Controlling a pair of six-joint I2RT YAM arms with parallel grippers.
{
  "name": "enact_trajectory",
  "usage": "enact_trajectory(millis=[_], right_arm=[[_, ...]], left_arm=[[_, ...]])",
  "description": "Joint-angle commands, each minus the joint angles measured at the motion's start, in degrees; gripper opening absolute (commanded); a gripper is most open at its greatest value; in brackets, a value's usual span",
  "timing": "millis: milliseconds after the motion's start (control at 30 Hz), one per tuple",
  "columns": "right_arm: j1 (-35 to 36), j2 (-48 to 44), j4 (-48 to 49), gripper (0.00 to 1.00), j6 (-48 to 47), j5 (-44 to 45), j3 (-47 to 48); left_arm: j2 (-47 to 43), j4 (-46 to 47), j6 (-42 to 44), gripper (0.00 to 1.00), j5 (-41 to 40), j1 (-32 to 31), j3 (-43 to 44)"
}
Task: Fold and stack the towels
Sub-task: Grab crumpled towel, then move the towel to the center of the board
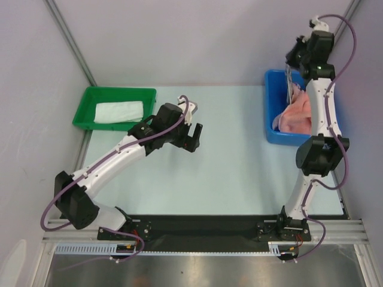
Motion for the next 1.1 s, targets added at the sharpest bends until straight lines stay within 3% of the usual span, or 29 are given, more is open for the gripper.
enact_trajectory(millis=[0, 267, 400, 500, 533, 600, 633, 767, 800, 933, 1067], right_arm=[[7.5, -11.8, 3.6, 0.0, -5.3, -2.7, 7.9], [20.8, -29.8, 10.5, 0.0, -5.0, -5.1, 4.3], [24.1, -36.4, 7.2, 0.0, -2.9, -4.2, -1.6], [26.2, -46.0, 10.5, 0.0, 3.6, -6.5, -17.2], [26.7, -48.5, 11.9, 0.0, 5.5, -7.1, -28.3], [27.8, -53.5, 14.2, 0.0, 8.6, -8.5, -38.5], [29.3, -57.6, 15.0, 0.0, 12.2, -8.6, -50.0], [32.8, -61.1, 11.7, 0.0, 17.5, -5.4, -68.8], [32.9, -61.2, 9.9, 0.0, 18.8, -1.8, -71.3], [32.9, -59.3, 5.2, 0.0, 22.1, -1.1, -81.0], [34.1, -57.5, 2.4, 0.0, 27.0, 2.6, -87.6]], left_arm=[[-5.0, 3.6, -1.5, 1.0, -3.4, 0.6, -0.7], [-9.9, 2.9, -4.1, 1.0, -5.3, 0.6, 0.5], [-13.2, 0.7, -6.4, 1.0, -6.9, 0.6, 0.4], [-17.0, 0.2, -8.6, 1.0, -7.2, 0.6, -2.3], [-17.9, -0.3, -9.0, 1.0, -7.8, 0.6, -3.0], [-19.7, -1.7, -10.6, 1.0, -9.1, 0.5, -5.5], [-21.4, -2.1, -11.0, 1.0, -10.5, 0.7, -6.3], [-24.4, -3.6, -14.2, 1.0, -11.0, 2.5, -11.6], [-24.6, -3.2, -14.2, 1.0, -10.2, 3.0, -12.3], [-19.8, -0.4, -13.3, 1.0, -4.2, 4.7, -12.2], [-10.0, 3.9, -13.1, 1.0, 3.6, 4.7, -8.1]])
